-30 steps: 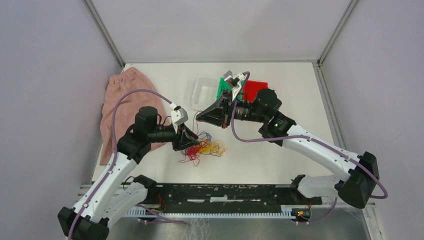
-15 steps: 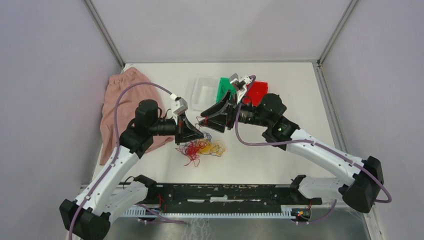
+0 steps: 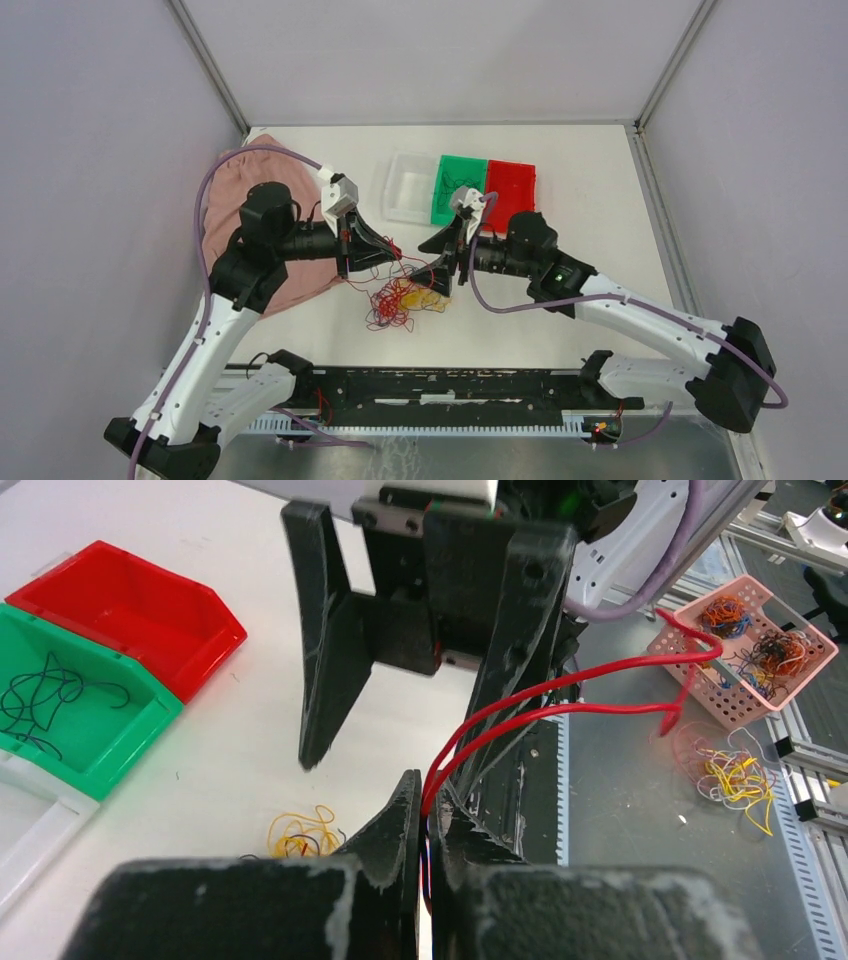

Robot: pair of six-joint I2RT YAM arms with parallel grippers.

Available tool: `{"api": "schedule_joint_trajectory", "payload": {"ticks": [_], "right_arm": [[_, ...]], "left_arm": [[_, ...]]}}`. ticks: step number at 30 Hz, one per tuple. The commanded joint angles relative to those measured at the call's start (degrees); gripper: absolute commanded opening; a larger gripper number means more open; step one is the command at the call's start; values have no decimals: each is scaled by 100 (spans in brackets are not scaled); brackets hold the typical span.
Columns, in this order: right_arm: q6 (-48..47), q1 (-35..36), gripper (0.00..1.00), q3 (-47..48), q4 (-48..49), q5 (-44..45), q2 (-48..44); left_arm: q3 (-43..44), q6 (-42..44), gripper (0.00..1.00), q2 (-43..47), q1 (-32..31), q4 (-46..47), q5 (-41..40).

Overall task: Untangle the cables
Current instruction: Untie the cable.

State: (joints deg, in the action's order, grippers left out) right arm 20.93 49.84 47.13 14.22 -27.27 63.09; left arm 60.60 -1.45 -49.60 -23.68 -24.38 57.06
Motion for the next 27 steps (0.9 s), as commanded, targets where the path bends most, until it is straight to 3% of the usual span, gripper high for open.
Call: {"api": "schedule_joint_trajectory", "payload": {"ticks": [1, 6, 8, 11, 16, 27], "right_arm": [[-436, 299, 78, 493, 248, 285, 537], [-324, 559, 76, 731, 678, 401, 1147], [-210, 647, 74, 732, 936, 742, 1363], [21, 676, 62, 762, 1130, 1475, 1714], [44, 724, 59, 745, 1342, 2330, 2285], [199, 728, 57, 106, 1581, 3039, 2865]], "left_arm": [[266, 88, 3, -10, 29, -87, 12], [458, 46, 3, -36, 27, -109, -84], [506, 41, 3, -40, 23, -122, -86], [638, -35, 3, -87, 23, -127, -49], [1030, -112, 3, -186, 22, -110, 50], [2924, -74, 3, -748, 26, -112, 112]]}}
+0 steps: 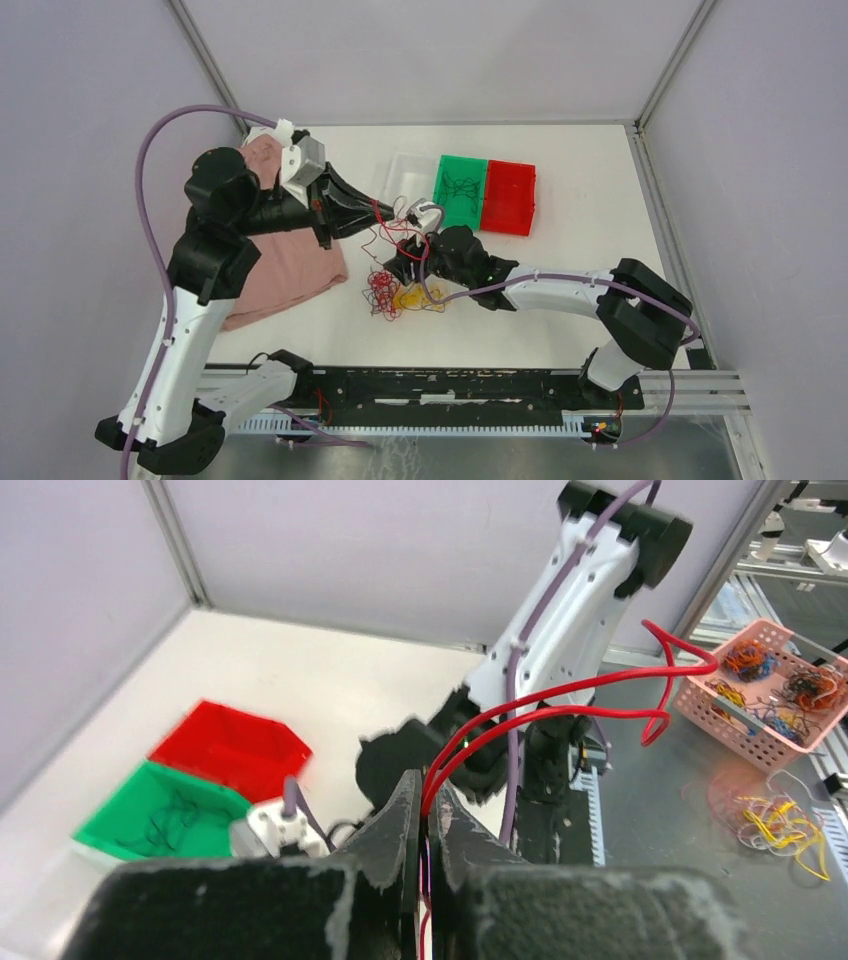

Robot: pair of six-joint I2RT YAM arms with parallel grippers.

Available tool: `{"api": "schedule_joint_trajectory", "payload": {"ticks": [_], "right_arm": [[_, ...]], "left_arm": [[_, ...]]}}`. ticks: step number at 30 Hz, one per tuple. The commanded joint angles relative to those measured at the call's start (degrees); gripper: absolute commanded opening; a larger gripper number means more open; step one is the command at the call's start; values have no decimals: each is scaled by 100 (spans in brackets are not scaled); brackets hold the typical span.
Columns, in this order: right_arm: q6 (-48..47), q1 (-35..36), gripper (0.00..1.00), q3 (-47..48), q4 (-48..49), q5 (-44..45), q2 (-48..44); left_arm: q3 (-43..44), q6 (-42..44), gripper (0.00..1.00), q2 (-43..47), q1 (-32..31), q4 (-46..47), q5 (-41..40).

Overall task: Untangle the cables
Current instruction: Untie the cable.

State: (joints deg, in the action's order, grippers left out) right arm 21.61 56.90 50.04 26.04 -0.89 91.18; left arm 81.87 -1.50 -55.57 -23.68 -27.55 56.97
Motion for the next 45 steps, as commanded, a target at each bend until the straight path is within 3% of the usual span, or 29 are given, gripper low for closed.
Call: {"api": "schedule_joint_trajectory", "payload": {"ticks": [1, 11, 15, 21, 26, 31, 37, 45], "right_arm": [[172, 27, 57, -241, 410, 431, 72], [509, 63, 59, -724, 638, 659, 49], [626, 68, 62, -910, 720, 761, -196], [725, 68, 76, -1013, 216, 1349, -1070], [711, 58, 86, -945, -731, 2333, -2023], [756, 11, 94, -901, -1524, 3365, -2738], [1180, -198, 95, -764, -2450, 4148, -2980], [1270, -363, 93, -579, -3086, 4589, -3031]], "left_arm": [[1000, -51, 3, -224, 25, 207, 95], [3260, 82, 3, -1103, 30, 521, -634], [3607, 336, 3, -1313, 30, 702, -1149], [2820, 644, 3, -1275, 25, 1088, -1975], [1532, 725, 3, -1147, 26, 1771, -2916], [568, 535, 3, -1280, 29, 2414, -3227], [111, 353, 3, -1807, 27, 3115, -3624], [245, 366, 3, -2900, 28, 3494, -4125]]}}
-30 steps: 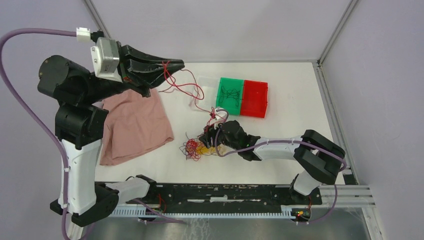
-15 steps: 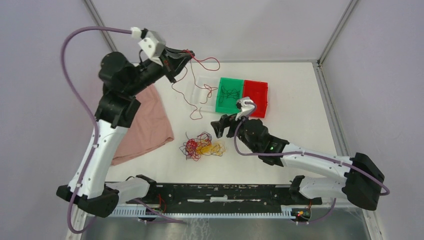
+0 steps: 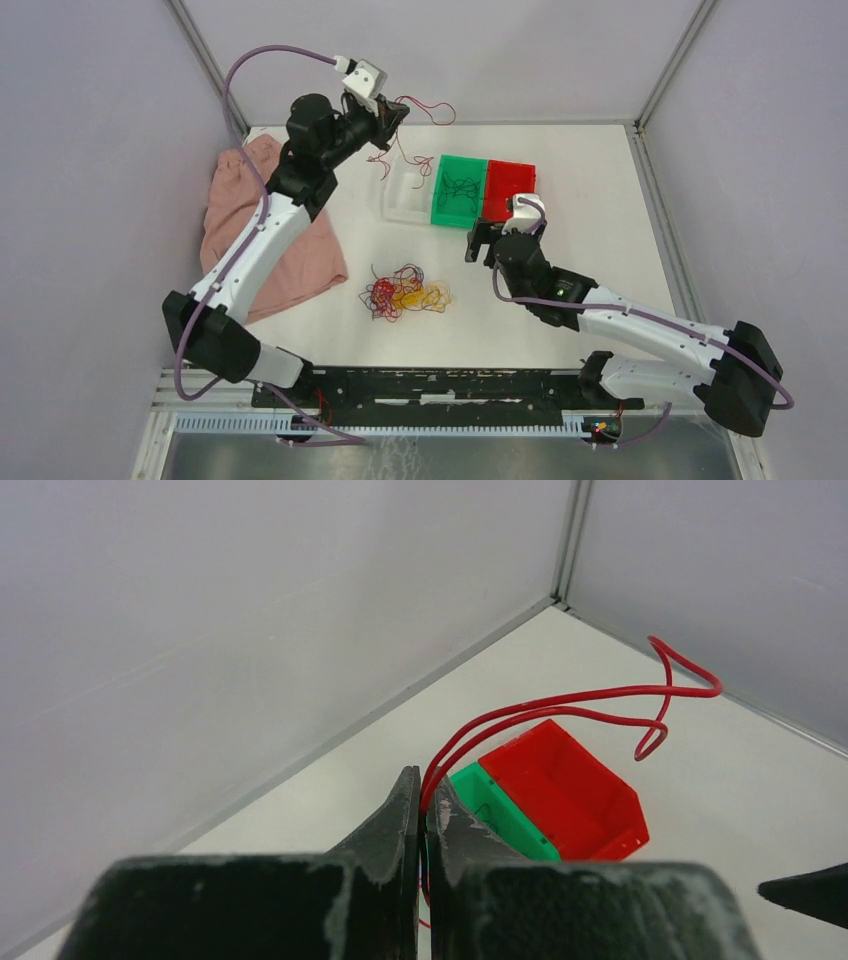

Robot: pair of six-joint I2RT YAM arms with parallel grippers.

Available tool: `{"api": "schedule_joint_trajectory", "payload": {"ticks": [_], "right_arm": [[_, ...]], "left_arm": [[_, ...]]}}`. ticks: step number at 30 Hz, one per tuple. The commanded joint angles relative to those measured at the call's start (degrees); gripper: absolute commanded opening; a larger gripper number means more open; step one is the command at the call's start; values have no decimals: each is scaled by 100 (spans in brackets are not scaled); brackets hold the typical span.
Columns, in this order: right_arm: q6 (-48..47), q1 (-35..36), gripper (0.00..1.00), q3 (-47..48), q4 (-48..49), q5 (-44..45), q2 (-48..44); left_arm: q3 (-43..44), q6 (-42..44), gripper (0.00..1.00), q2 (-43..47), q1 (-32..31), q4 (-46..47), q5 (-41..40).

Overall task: Untangle the cables
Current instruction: Untie the cable, then place the cable in the bin.

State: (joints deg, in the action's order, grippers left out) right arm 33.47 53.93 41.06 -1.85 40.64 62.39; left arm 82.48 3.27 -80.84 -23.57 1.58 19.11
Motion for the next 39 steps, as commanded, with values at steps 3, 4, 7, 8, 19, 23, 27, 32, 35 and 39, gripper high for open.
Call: {"api": "schedule_joint_trajectory", "payload": {"ticks": [3, 4, 7, 8, 19, 23, 27, 32, 35, 39], "right_arm": [[-31, -133, 93, 315, -314, 478, -245], [-48, -157, 93, 313, -337, 479, -286], [-75, -234, 93, 299, -406, 463, -415], [-90, -254, 93, 286, -423, 455, -453], [-210, -556, 92, 52, -571, 277, -684], [-197, -651, 91, 16, -529, 151, -606], [-142, -722, 91, 79, -538, 40, -472], [-139, -752, 91, 121, -544, -43, -431], [-117, -769, 90, 122, -568, -76, -450], [-106, -779, 90, 128, -605, -134, -506]], "left_arm": [[353, -160, 3, -815, 19, 642, -422], [437, -193, 3, -969, 15, 656, -474], [703, -230, 3, -1403, 25, 673, -665], [769, -222, 3, -1529, 33, 709, -686], [1130, -347, 3, -2457, 327, 1010, -957], [888, -465, 3, -2496, 379, 982, -859], [792, -826, 3, -2569, 384, 806, -466], [747, -1031, 3, -2612, 359, 692, -259], [630, -760, 3, -2632, 321, 574, -446], [710, -284, 4, -2814, 182, 113, -1023]]}}
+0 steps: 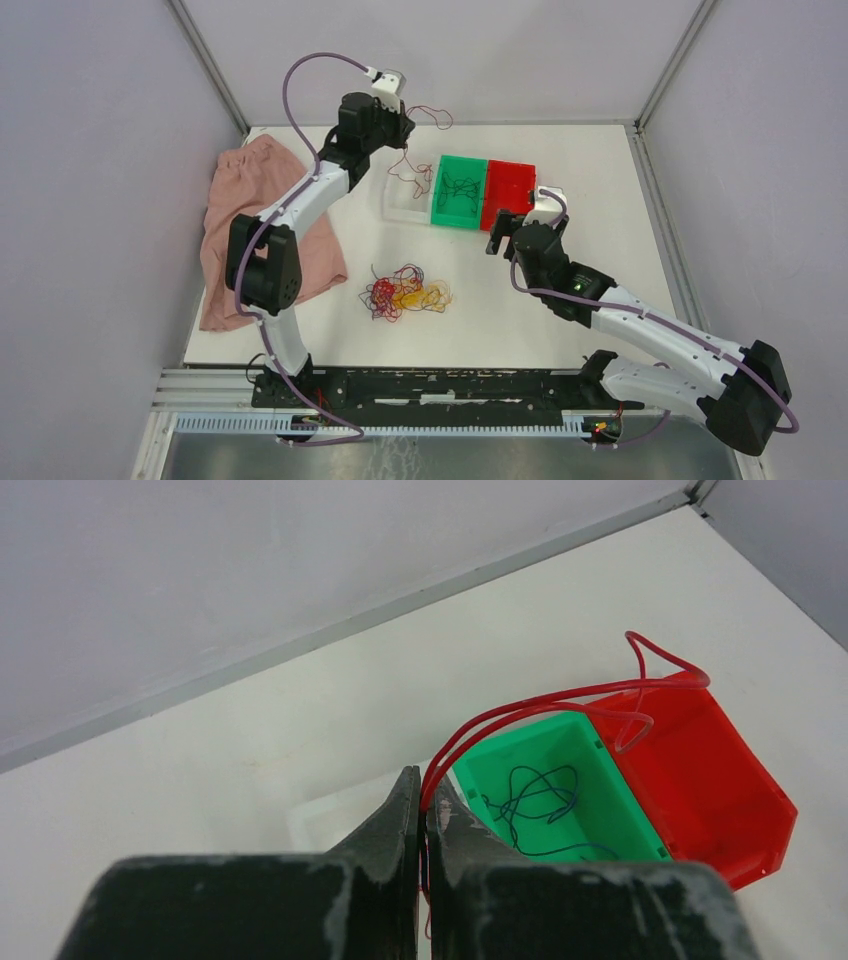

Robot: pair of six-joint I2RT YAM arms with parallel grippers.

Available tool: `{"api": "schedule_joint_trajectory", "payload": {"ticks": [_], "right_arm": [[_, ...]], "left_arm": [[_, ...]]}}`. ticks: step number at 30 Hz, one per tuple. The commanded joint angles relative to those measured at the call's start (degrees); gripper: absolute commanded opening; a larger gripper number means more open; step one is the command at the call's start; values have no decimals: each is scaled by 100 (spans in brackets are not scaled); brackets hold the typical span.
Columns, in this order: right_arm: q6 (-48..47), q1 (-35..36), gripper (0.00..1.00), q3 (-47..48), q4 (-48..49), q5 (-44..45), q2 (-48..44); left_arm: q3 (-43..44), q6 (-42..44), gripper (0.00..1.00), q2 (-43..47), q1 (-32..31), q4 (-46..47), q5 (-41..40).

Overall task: Untangle the cables
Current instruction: Place the cable in the bin.

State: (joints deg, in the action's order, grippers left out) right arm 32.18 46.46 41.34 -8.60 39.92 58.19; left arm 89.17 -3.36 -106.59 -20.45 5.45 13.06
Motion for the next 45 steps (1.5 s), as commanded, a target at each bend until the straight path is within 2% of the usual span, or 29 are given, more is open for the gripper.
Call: {"api": "schedule_joint_trajectory", "payload": {"ticks": [1, 4, 7, 10, 18, 22, 25, 29, 32, 37, 39, 42, 45], "right_arm": [[18, -31, 90, 108, 57, -68, -101], [24, -31, 90, 134, 8, -68, -147], [9, -40, 90, 171, -47, -80, -179], [-10, -40, 90, 219, -102, -120, -186], [35, -49, 90, 380, -292, -206, -155], [69, -42, 90, 434, -340, -308, -121], [-10, -46, 90, 498, -244, -541, 29], [-192, -40, 91, 766, -279, -951, 532], [-109, -45, 91, 1054, -551, -1114, 917], [9, -38, 89, 1011, -453, -1548, 1031], [-72, -22, 89, 974, -334, -1923, 1082], [-303, 92, 91, 1137, -346, -2371, 1407], [-534, 276, 91, 1419, -391, -2652, 1848]], "left_arm": [[105, 387, 5, -306, -142, -365, -450], [132, 322, 8, -373, -140, -476, -383], [-183, 225, 19, -263, -139, -213, -344], [-227, 229, 28, -310, -144, -484, -400], [-346, 106, 31, -337, 38, -625, -686], [-305, 171, 53, -218, 94, -726, -92], [175, 373, 63, -272, 232, -1512, 788], [446, 1206, 66, -199, 566, -2857, 1849], [155, 2058, 57, -32, 660, -3473, 2026], [-280, 3049, 47, 199, 507, -3867, 2225], [-232, 3185, 50, 218, 443, -4109, 2323], [-272, 3595, 62, 443, 460, -4664, 2722], [-518, 4457, 72, 807, 570, -5494, 3265]]}}
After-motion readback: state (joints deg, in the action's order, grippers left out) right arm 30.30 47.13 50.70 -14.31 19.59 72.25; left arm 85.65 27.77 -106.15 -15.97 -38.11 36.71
